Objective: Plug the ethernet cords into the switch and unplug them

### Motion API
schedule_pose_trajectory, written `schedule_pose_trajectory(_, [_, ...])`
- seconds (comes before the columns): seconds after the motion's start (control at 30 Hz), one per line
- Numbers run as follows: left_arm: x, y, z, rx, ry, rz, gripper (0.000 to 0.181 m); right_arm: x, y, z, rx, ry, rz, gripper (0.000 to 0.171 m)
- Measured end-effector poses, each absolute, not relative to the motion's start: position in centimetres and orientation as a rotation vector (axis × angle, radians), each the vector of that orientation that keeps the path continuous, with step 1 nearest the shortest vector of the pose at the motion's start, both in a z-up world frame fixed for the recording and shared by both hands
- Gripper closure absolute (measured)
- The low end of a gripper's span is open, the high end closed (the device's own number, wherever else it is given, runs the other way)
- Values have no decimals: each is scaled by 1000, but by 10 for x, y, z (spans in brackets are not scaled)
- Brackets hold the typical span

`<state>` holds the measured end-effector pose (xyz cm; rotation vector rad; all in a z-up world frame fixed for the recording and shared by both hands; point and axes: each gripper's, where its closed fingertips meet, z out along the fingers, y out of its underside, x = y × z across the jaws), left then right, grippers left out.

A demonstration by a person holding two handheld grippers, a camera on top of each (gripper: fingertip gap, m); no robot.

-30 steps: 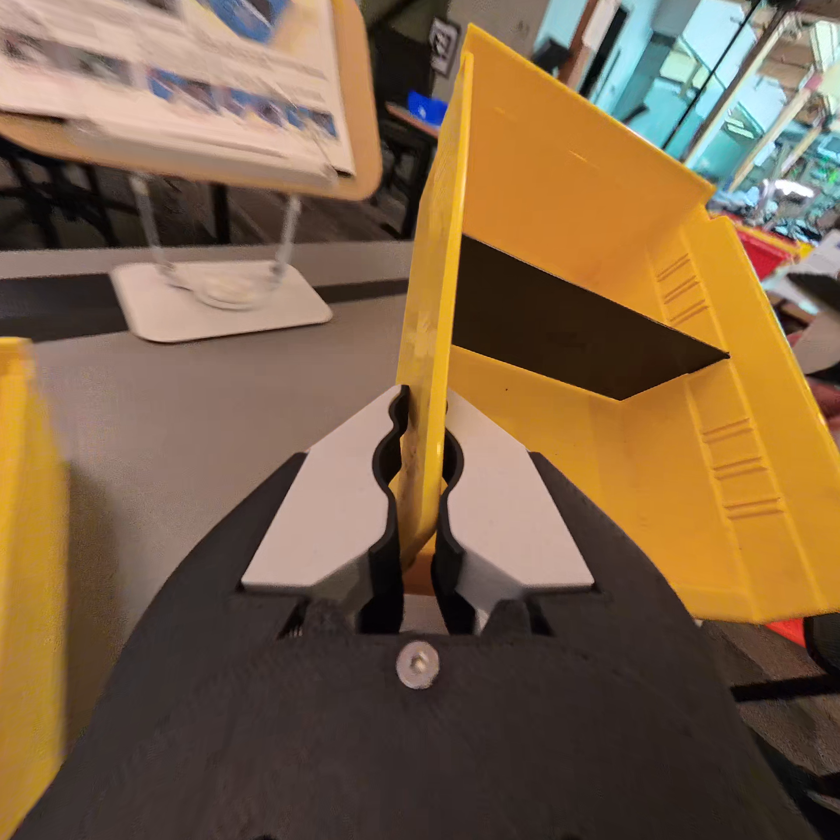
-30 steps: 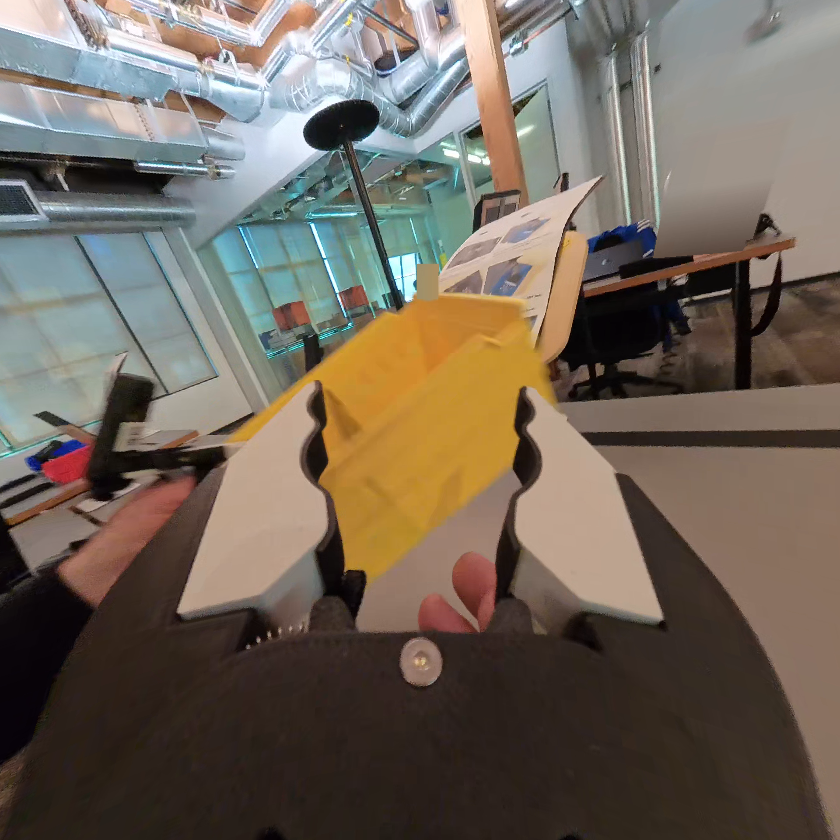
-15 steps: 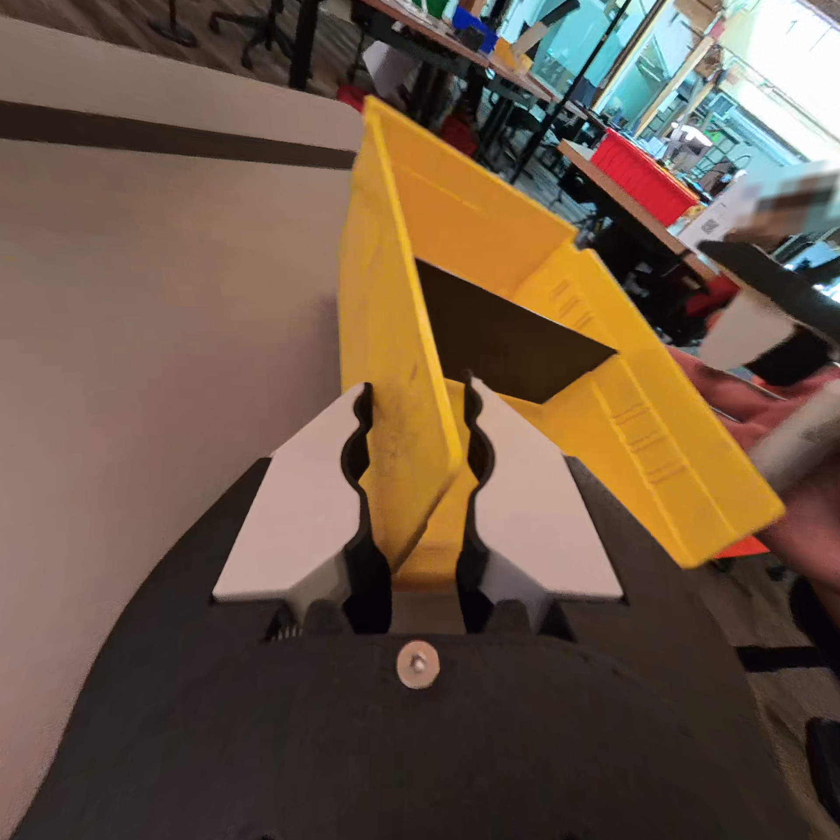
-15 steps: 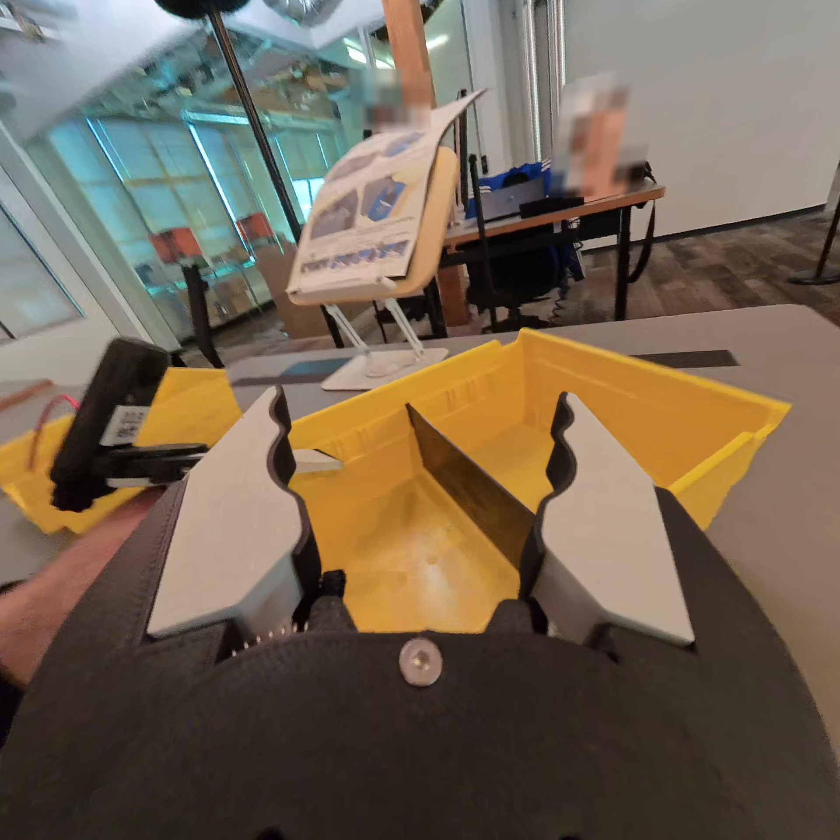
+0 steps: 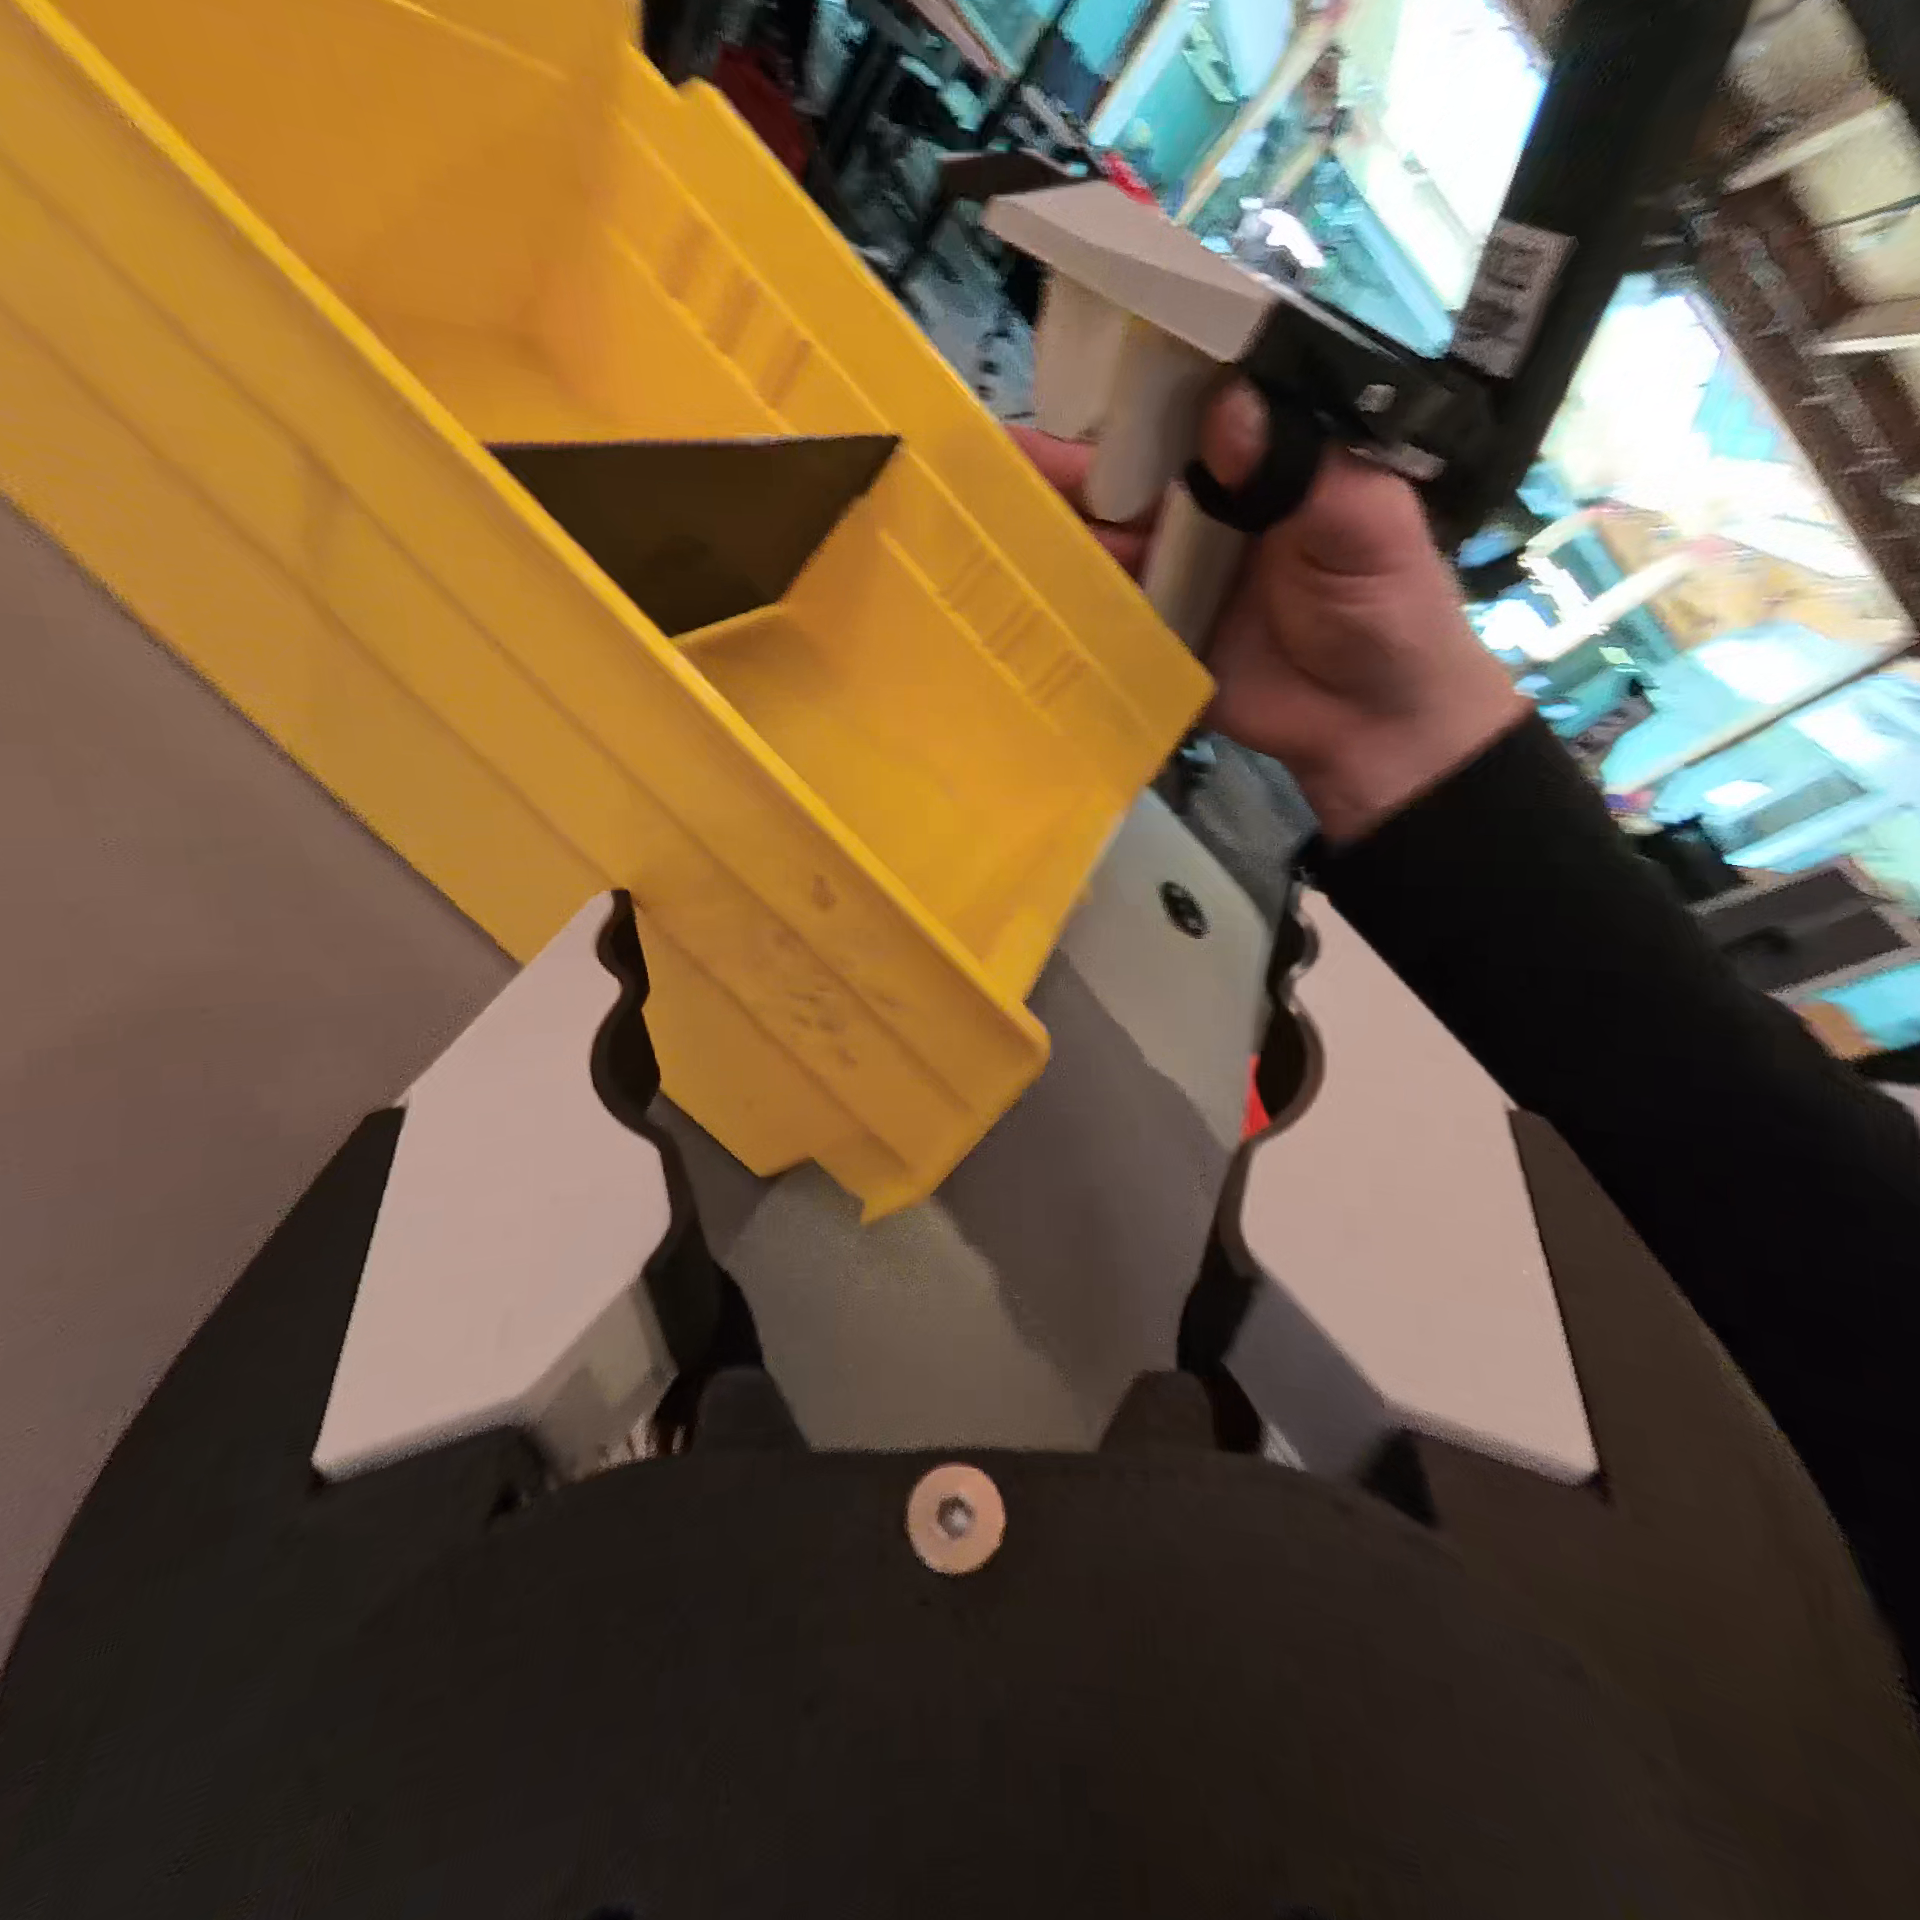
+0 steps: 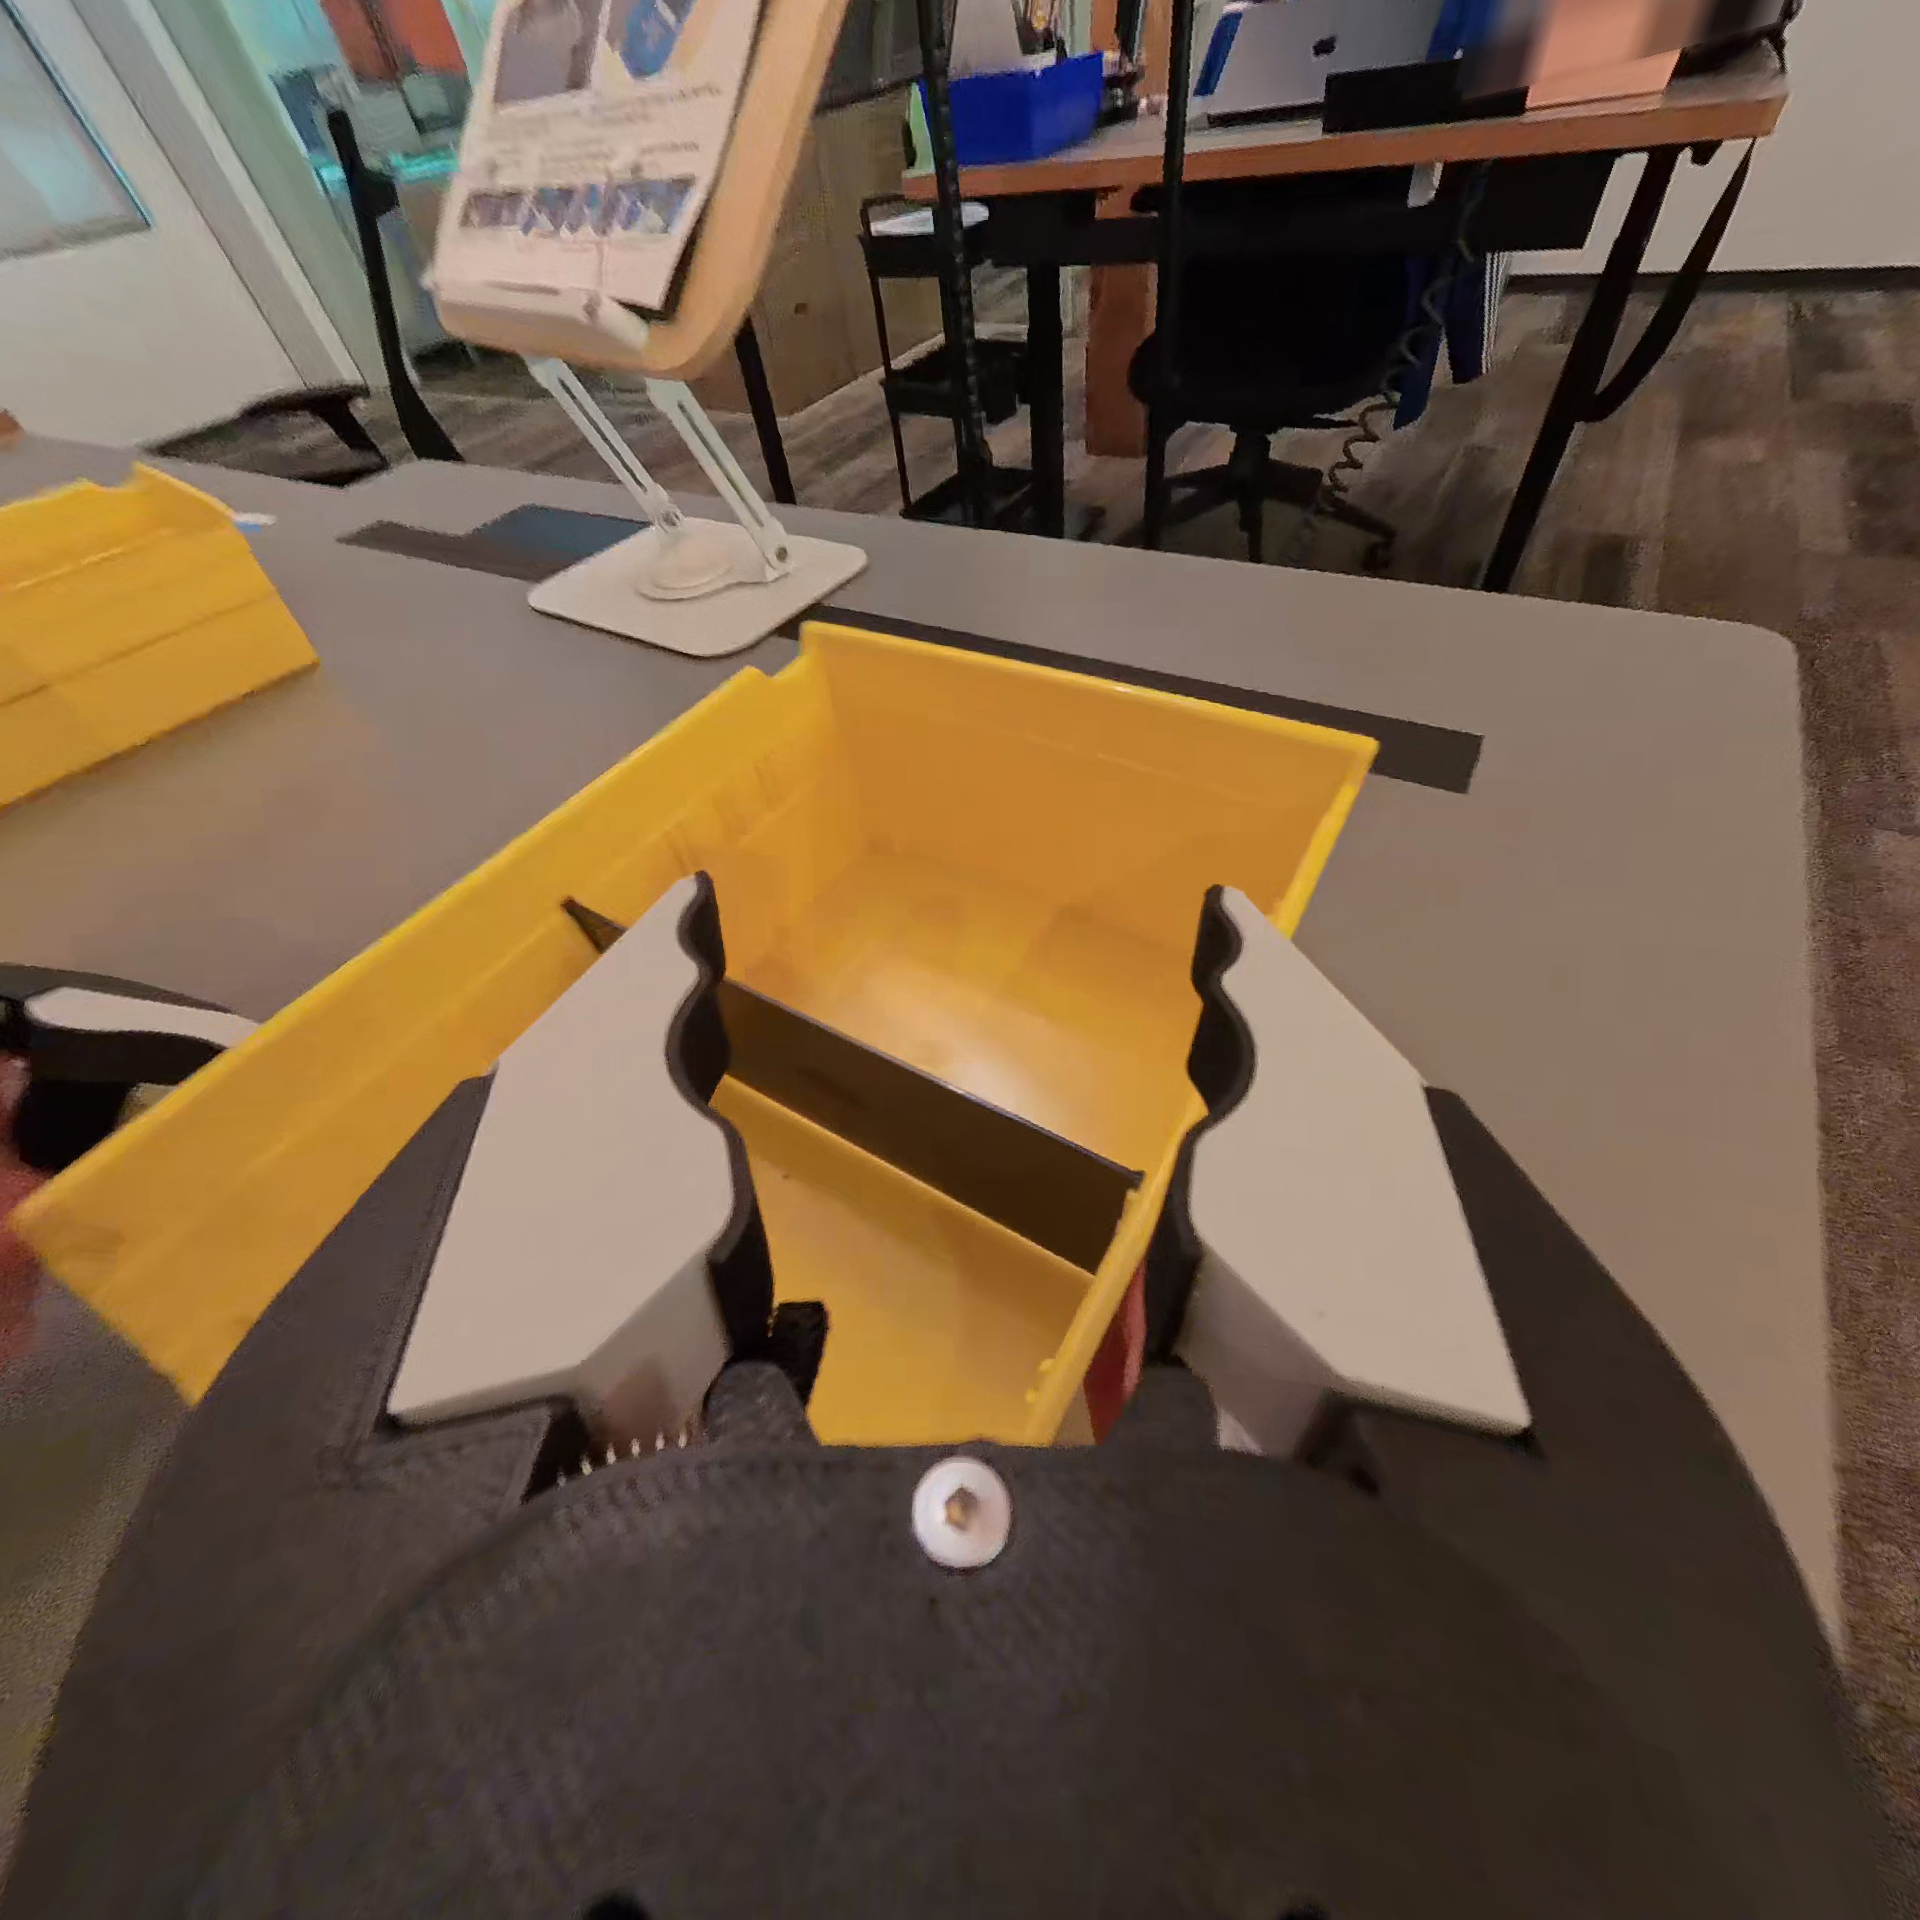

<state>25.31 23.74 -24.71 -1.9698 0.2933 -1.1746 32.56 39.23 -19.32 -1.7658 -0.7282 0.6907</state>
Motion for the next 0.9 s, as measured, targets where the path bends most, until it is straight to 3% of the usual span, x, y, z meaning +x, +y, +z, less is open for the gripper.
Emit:
schedule_pose_trajectory(0.13, [225,203,-204,-1772,340,-1458,76,348,398,-173,-1707,-786,445,88])
schedule_pose_trajectory(0.23, [134,171,-163,-1660,372,-1227,82,335,360,-119,-1491,-910,148,86])
schedule_pose_trajectory(0.33, [-10,157,-136,-1678,274,-780,88,276,298,-91,-1421,-1046,229,93])
schedule_pose_trajectory(0.43, [-192,132,-113,-1720,107,-253,90,210,246,-97,-1391,-1171,367,96])
schedule_pose_trajectory(0.5, [-317,101,-120,-1809,5,171,88,171,224,-112,-1347,-1252,375,96])
schedule_pose_trajectory(0.57, [-400,72,-145,-1906,-101,269,96,133,204,-127,-1299,-1304,426,94])
schedule_pose_trajectory(0.6, [-429,64,-162,-1939,-188,230,91,116,193,-137,-1297,-1335,473,95])
schedule_pose_trajectory(0.67, [-453,61,-187,-1933,-265,56,100,89,178,-154,-1317,-1380,524,92])
schedule_pose_trajectory(0.73, [-464,66,-215,-1975,-276,2,96,70,163,-161,-1311,-1400,586,94])
schedule_pose_trajectory(0.83, [-469,72,-247,-2047,-285,-64,120,53,148,-165,-1314,-1407,658,98])
schedule_pose_trajectory(0.9, [-458,79,-264,-2079,-270,-174,145,46,141,-167,-1301,-1418,671,103])
